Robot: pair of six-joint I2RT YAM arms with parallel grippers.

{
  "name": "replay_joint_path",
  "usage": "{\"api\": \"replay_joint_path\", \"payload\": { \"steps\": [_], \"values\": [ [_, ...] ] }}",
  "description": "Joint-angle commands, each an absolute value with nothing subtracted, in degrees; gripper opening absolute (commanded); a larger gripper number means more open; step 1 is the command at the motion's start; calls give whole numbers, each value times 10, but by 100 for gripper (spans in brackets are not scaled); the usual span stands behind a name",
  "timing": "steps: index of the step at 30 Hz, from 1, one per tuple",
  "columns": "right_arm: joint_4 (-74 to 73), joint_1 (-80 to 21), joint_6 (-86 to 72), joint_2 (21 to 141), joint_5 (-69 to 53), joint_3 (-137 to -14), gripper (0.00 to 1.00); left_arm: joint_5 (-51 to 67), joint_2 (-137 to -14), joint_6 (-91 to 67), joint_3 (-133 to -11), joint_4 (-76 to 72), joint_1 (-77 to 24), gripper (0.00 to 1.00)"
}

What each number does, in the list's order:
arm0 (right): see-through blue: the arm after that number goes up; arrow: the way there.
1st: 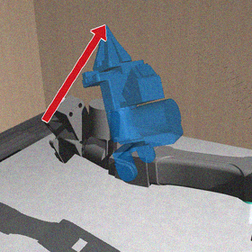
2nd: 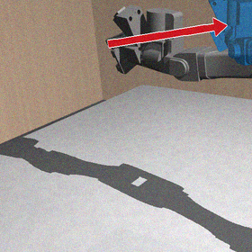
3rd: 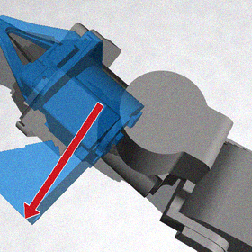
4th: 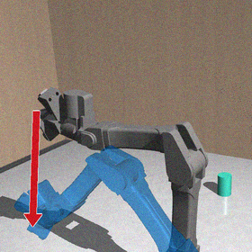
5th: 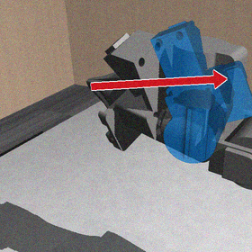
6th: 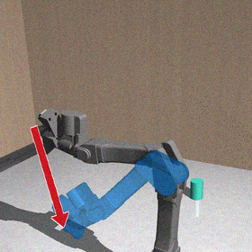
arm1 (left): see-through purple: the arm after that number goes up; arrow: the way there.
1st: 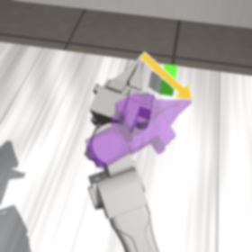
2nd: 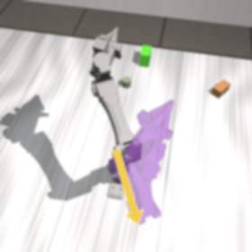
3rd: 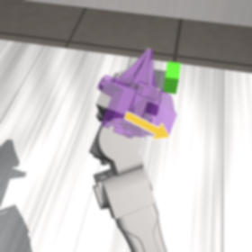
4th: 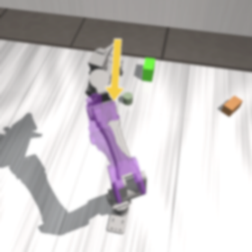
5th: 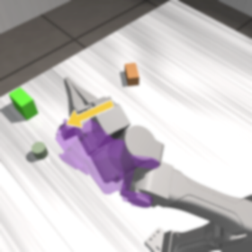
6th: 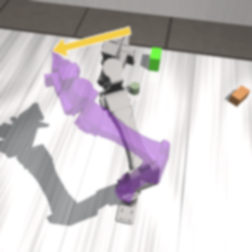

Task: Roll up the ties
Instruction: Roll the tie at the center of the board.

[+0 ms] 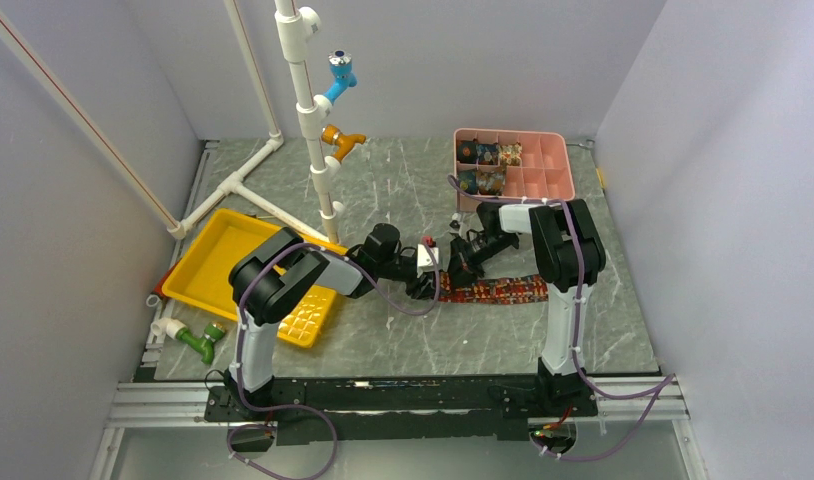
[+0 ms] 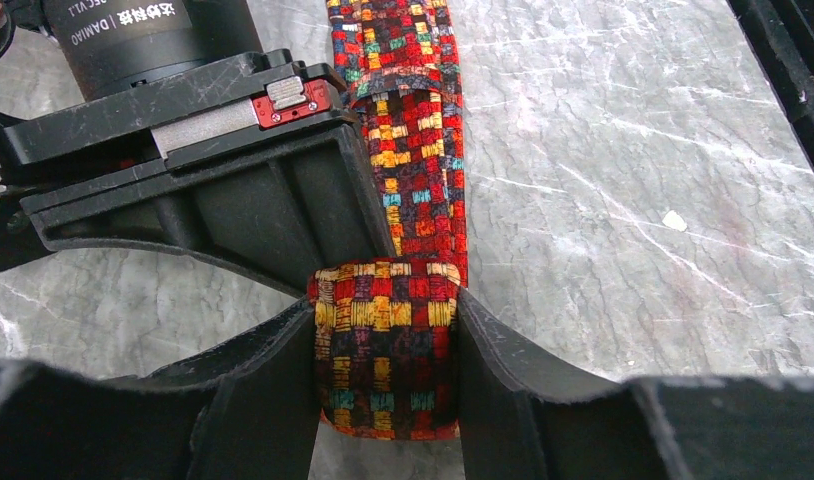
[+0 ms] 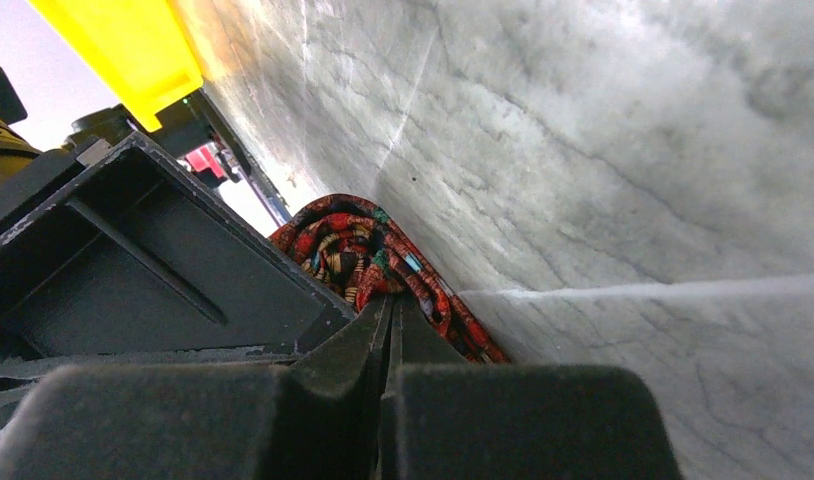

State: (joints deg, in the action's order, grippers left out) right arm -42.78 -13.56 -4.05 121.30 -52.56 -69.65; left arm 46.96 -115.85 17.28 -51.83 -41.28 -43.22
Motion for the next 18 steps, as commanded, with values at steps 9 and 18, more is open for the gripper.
{"api": "replay_joint_path", "payload": {
  "steps": [9,18],
  "values": [
    [-351,-170,1,1229,-345,-630,0,364,-1236,151,-499,-328,-444,52],
    [-343,-171,1,1213,-333,-614,0,350,-1227,113,-451,-355,-431,59]
  ]
}}
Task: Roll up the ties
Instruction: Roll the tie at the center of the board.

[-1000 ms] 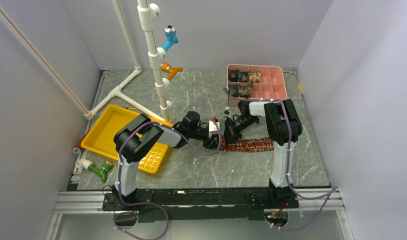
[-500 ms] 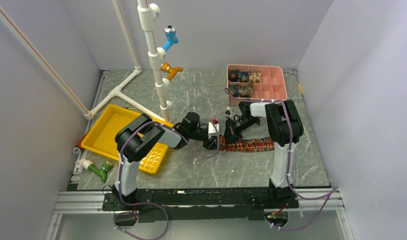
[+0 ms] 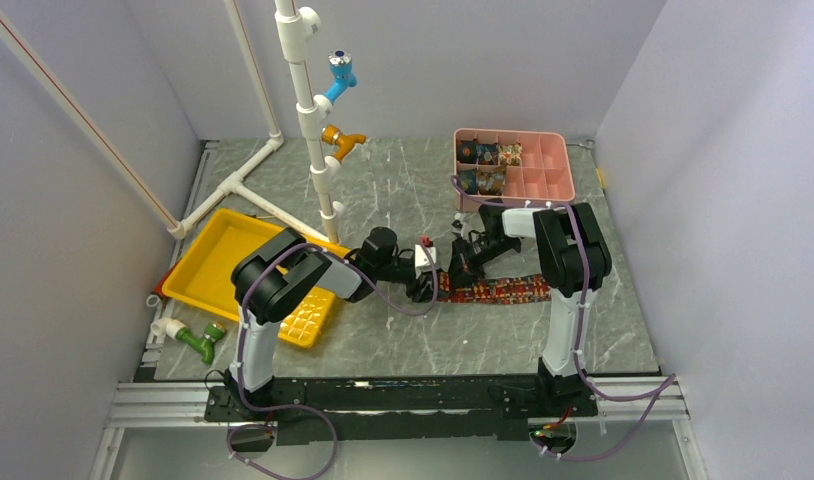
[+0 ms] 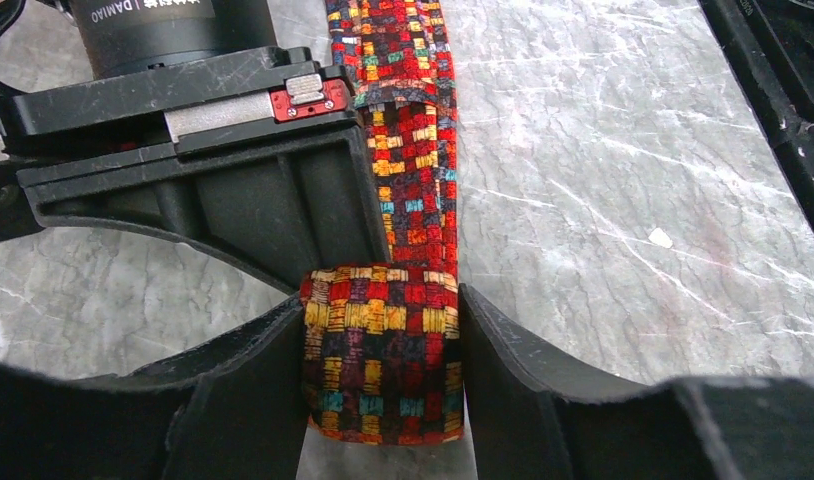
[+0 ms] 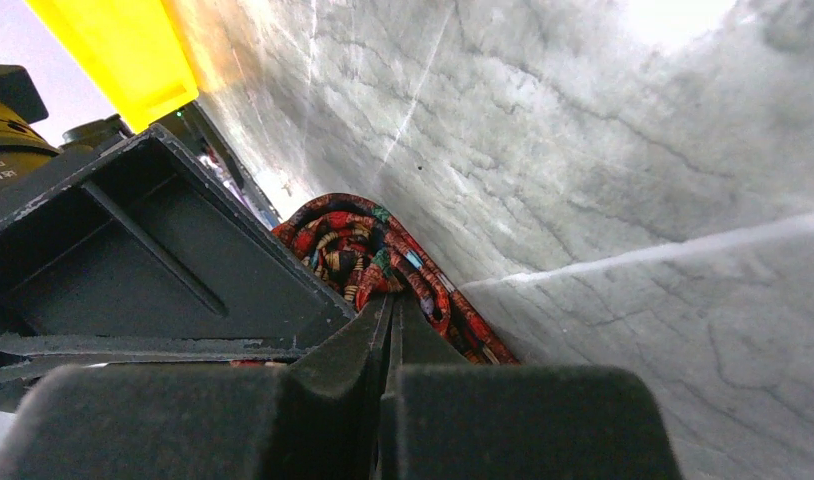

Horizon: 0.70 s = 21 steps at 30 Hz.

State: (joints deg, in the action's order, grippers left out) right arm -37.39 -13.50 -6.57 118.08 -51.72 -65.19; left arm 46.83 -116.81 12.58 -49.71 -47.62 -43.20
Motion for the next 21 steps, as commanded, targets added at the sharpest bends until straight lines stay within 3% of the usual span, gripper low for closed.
{"api": "replay_joint_path", "payload": {
  "steps": [1,8,14,21],
  "values": [
    [-345,-172,1,1217,-333,-617,0,349,-1226,114,-448,-356,-431,59],
    [-343,-178,-17,1220,-334,-619,0,315,-1241,88,-468,-359,-429,61],
    [-351,-179,-10,1216,-320,-620,0,322,-1210,85,-411,-423,-420,40],
    [-360,-180,-5,1224,-318,-631,0,323,-1200,108,-403,-431,-427,46]
  ]
}}
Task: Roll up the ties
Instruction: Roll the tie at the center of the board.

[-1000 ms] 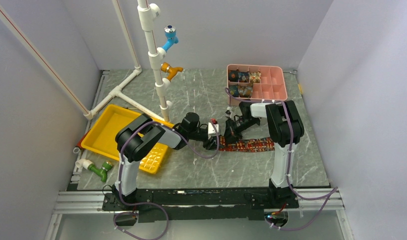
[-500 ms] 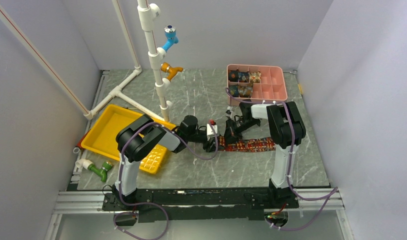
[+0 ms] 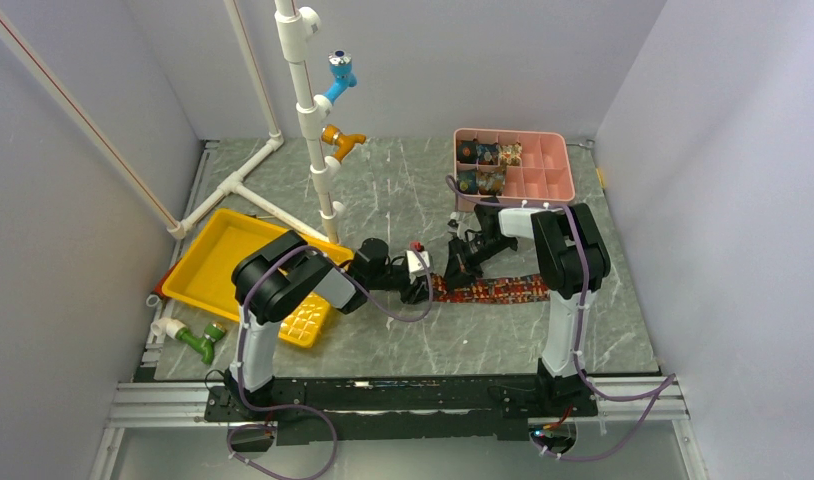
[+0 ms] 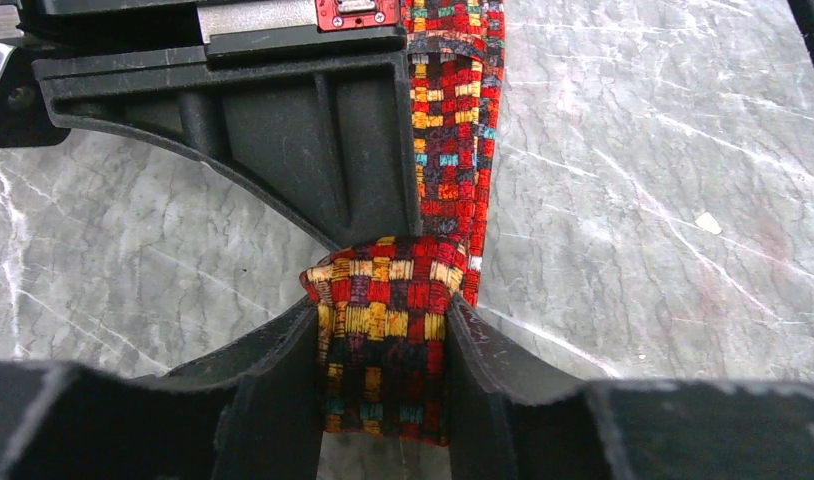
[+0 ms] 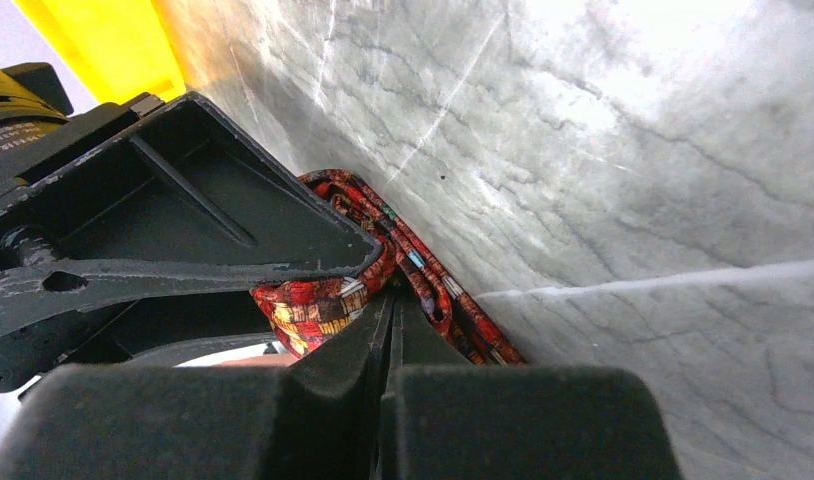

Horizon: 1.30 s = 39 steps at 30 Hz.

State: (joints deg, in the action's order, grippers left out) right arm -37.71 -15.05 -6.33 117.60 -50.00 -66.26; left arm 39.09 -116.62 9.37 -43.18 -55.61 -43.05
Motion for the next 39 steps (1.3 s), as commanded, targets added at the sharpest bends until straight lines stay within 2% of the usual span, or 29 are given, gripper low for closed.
{"api": "replay_joint_path", "payload": {
  "steps": [1,8,16,21,32,35,39],
  "values": [
    [-360,-180,-5,1224,-320,-632,0,329,-1200,111,-405,-431,-427,47],
    [-353,-194,-5,1228,-320,-637,0,347,-1200,95,-434,-452,-445,55],
    [-344,-197,-6,1221,-319,-636,0,342,-1225,118,-464,-408,-458,52],
    [-337,-196,-10,1225,-324,-634,0,349,-1215,136,-461,-386,-457,59],
    [-335,-198,-19,1235,-327,-641,0,430,-1235,57,-464,-474,-457,62],
    [-337,-198,-18,1235,-326,-643,0,419,-1237,59,-462,-470,-458,58],
    [-350,-197,-6,1227,-332,-651,0,359,-1229,106,-473,-386,-460,35]
  ]
}}
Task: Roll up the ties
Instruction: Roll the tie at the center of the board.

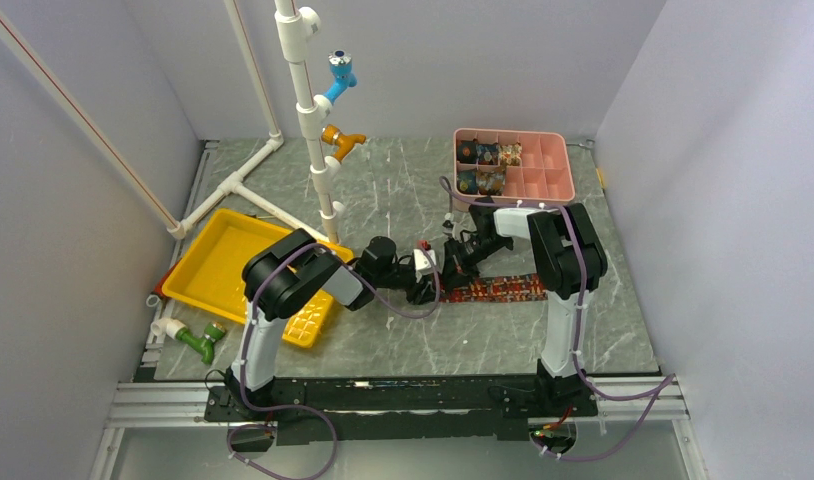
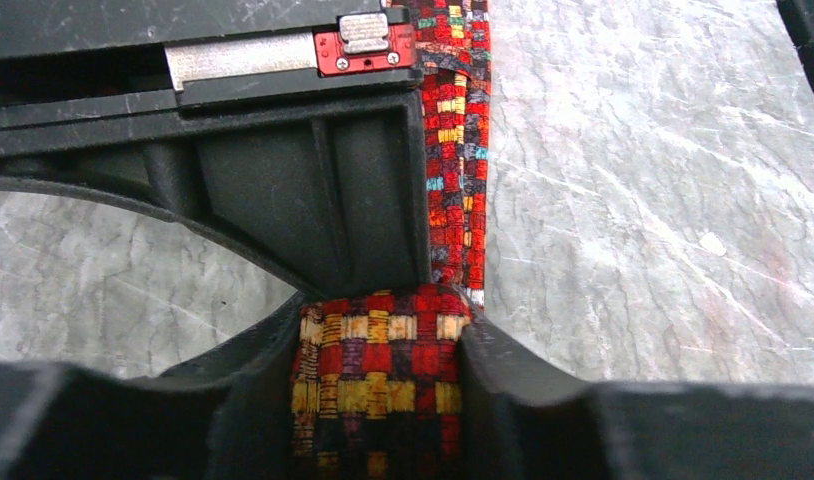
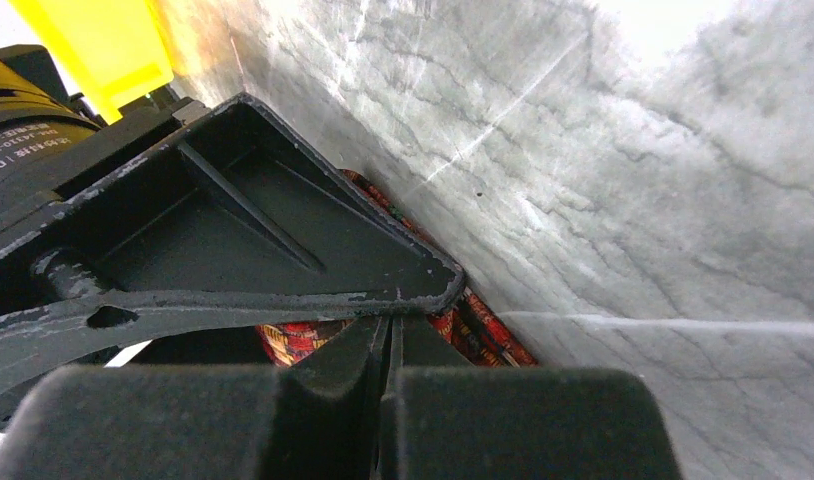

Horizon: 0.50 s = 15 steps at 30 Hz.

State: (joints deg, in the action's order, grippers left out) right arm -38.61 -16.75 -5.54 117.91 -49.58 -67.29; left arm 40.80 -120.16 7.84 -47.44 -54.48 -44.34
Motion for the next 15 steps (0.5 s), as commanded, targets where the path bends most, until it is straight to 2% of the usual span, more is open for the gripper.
{"api": "replay_joint_path", "payload": {
  "steps": [1,4,10,15],
  "values": [
    [-357,-197,-5,1224,-335,-655,0,348,-1225,121,-475,-365,-460,31],
    [-393,-190,32,1202,-354,-675,1,328,-1217,167,-483,-287,-459,26],
    [-501,-156,78,1144,-421,-706,27,301,-1216,213,-495,-189,-460,25],
    [-524,-137,81,1103,-477,-689,43,291,-1223,225,-512,-154,-461,25]
  ]
}}
